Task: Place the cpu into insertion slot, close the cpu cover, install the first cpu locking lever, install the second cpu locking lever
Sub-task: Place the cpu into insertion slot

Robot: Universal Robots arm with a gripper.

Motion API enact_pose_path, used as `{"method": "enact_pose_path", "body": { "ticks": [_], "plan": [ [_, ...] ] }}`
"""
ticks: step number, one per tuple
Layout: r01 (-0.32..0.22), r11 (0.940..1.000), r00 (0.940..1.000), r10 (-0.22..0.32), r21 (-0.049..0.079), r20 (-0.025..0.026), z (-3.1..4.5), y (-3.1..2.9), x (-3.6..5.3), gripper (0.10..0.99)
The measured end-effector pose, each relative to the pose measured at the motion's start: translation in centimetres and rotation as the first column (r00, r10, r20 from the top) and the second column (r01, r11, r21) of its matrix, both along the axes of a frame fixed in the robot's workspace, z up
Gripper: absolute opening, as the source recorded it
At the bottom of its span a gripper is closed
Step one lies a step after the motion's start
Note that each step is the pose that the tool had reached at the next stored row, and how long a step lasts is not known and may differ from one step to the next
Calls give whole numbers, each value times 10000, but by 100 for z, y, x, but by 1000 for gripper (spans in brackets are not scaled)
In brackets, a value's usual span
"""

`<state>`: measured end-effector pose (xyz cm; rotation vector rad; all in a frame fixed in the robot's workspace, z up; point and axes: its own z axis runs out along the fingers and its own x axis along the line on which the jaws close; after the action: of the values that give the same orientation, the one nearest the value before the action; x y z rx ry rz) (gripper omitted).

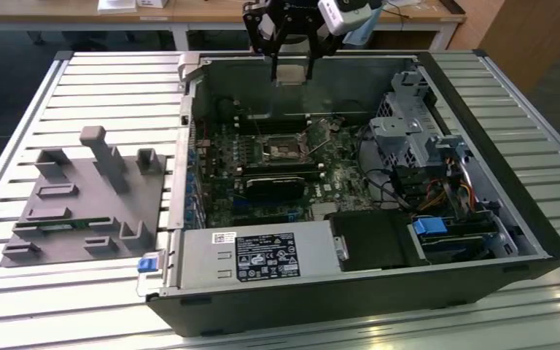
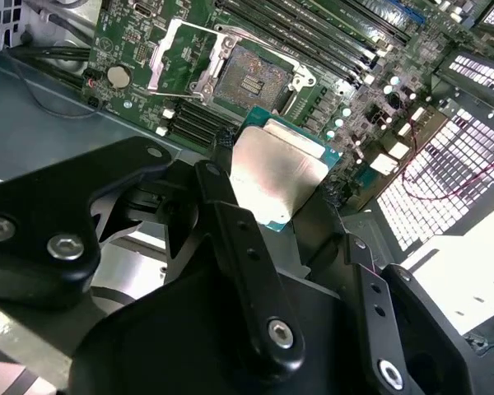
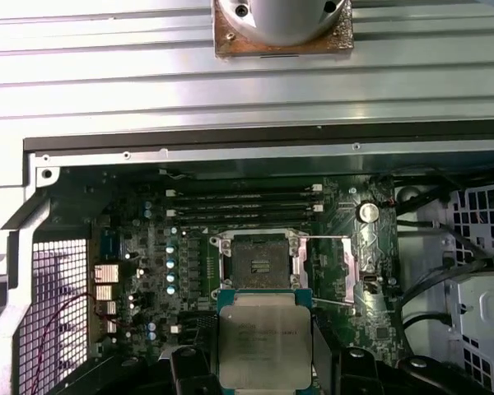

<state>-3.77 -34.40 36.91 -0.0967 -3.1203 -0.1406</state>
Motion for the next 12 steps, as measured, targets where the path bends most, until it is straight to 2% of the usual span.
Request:
{"method": "enact_pose_path", "body": {
  "ticks": [12],
  "plan": [
    [324, 9995, 9995, -324, 0, 0, 0, 0, 0, 541]
  ]
}}
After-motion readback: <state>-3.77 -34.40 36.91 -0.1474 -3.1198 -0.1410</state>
